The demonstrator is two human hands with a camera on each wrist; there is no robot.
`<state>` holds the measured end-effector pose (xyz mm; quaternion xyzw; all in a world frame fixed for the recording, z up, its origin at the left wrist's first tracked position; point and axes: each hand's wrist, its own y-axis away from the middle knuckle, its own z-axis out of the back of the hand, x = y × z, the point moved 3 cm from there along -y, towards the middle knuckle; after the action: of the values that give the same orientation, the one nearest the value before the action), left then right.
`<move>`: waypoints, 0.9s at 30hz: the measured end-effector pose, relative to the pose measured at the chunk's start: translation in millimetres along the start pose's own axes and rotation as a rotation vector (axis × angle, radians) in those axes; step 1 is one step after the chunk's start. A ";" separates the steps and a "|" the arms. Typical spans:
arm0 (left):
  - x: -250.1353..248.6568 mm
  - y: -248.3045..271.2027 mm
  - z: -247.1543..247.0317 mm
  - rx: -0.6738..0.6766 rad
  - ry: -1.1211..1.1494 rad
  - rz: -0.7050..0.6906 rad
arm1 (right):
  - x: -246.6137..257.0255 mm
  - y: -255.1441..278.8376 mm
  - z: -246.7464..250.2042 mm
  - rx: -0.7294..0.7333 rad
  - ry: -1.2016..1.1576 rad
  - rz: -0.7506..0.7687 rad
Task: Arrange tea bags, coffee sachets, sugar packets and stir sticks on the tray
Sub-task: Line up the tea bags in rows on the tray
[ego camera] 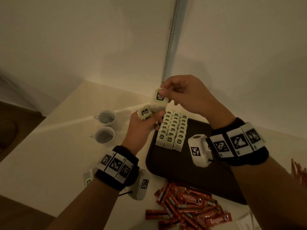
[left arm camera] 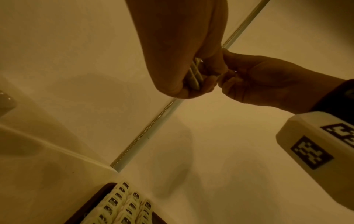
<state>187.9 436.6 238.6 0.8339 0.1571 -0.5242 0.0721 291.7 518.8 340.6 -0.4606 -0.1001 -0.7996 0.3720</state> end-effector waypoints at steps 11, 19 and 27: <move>11.1 1.4 3.9 -0.001 0.067 0.086 | -6.7 1.8 2.8 -0.047 0.122 0.021; 22.1 -6.2 50.3 -0.231 0.350 0.391 | -80.9 30.5 -25.6 0.138 0.293 -0.219; 21.3 -9.5 61.3 -0.233 0.304 0.418 | -177.0 59.7 -103.1 0.363 0.233 -0.511</move>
<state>141.1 432.0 192.9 0.9033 0.0497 -0.3455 0.2496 317.4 513.9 128.8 -0.2524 -0.3100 -0.8834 0.2444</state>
